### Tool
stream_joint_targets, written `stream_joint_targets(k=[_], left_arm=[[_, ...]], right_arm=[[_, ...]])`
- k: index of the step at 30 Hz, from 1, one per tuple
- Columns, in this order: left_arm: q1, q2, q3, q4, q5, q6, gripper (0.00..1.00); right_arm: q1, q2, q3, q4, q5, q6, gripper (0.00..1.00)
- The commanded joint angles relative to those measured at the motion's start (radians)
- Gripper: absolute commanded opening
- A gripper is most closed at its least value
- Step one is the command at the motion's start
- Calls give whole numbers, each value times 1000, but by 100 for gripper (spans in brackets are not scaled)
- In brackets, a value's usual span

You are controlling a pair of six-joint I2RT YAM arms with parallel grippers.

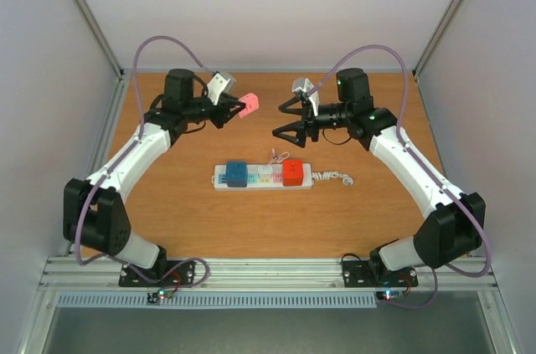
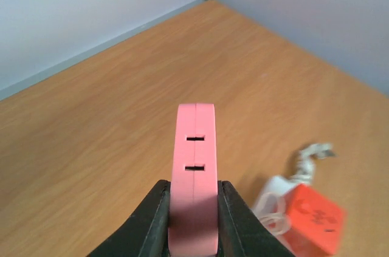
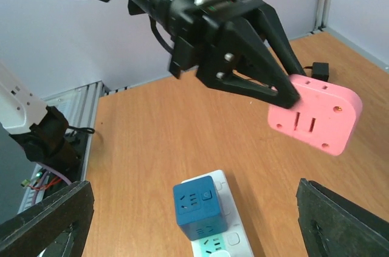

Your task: Pull the plug off the socket

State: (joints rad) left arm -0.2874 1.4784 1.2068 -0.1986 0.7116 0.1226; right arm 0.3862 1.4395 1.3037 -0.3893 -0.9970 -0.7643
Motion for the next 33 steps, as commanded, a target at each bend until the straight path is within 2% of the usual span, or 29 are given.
stream_joint_targets(k=[1,12,20,33], left_arm=[[16,75,70,-89,-276,189,1],[29,313,152,-64,-700,446,1],[50,477,218,5,-832,559,1],[91,645,298,96,-933,709,1]], right_arm=[[-3,-43,-25,9,45,-10,92],[-4,-56,-72,-2,103,-27,94],[-4,-45,-80,-10,123,-34,94],[-6,-35,-71,-32,154,-47,95]])
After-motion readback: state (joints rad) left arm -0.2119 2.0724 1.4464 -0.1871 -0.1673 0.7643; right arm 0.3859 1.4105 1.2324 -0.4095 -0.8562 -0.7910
